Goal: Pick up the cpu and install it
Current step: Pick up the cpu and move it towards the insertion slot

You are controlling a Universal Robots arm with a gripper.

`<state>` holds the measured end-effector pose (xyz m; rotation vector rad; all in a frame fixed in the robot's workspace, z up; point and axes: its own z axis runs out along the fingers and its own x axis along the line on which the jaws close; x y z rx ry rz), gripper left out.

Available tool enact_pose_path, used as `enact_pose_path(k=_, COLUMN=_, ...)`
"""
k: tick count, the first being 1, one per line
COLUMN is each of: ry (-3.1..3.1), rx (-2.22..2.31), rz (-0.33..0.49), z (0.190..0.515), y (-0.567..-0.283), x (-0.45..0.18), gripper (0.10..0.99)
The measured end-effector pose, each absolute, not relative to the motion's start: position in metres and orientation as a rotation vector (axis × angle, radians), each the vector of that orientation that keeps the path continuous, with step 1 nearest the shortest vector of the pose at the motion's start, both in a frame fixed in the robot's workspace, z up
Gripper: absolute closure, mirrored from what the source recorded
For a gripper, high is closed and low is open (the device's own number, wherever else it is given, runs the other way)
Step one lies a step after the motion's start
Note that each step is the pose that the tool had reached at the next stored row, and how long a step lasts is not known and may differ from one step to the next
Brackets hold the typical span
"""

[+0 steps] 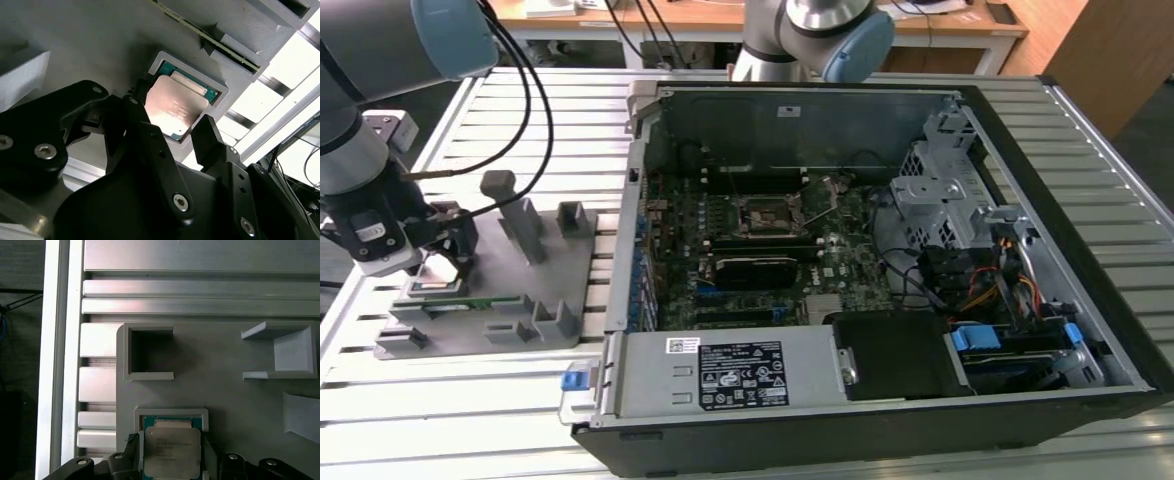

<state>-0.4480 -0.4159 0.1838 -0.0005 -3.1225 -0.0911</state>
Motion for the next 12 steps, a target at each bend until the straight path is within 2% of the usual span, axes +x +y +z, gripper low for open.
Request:
enact_pose_path(k=1, ry=-3.123, rx=-0.001, rz=-0.091, z=0.1838, y=-0.4158, x=-0.4480, gripper=0.424)
enact_pose_path(k=2, ry=-3.123, rx=0.000, rz=-0.091, z=0.1838, y=-0.4158, x=-0.4480, gripper=0.494)
enact_pose_path(k=12, ry=-3.122, rx=0.046, rz=-0.090, z=0.1846, y=-0.4157, x=-0.4479, gripper=0.494)
